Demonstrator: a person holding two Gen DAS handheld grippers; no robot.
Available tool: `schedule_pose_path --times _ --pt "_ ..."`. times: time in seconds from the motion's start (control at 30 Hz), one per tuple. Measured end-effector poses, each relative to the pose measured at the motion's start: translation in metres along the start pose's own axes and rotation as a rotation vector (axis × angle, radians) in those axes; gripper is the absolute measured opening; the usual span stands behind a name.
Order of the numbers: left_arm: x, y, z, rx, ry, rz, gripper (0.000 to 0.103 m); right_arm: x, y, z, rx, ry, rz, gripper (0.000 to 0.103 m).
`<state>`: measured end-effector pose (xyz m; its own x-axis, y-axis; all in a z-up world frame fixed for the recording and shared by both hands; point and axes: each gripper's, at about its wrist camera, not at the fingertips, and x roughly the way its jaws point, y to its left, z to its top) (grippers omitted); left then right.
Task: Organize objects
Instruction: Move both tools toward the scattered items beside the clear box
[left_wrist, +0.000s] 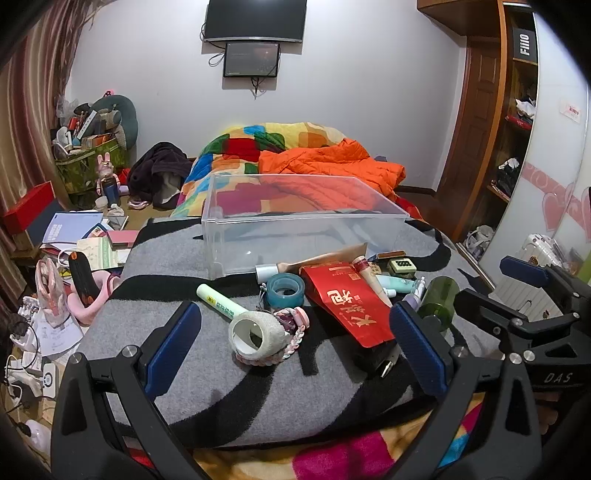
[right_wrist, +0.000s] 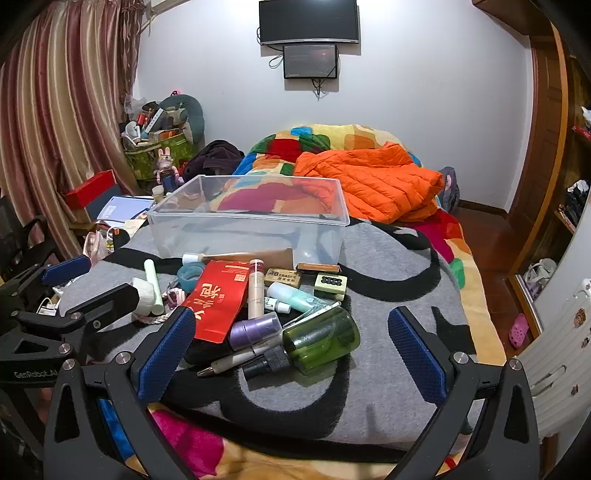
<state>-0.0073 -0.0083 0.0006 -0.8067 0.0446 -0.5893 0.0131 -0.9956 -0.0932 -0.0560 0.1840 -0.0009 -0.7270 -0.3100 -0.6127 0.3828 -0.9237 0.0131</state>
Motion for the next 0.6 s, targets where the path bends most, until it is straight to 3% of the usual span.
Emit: schedule_pose_path --times 0.6 --pt "-0.0053 -0.0014 0.0016 -0.004 -0.006 -0.005 0.103 0.0039 -0.0022 -0.0007 0.008 0.018 0.007 0.103"
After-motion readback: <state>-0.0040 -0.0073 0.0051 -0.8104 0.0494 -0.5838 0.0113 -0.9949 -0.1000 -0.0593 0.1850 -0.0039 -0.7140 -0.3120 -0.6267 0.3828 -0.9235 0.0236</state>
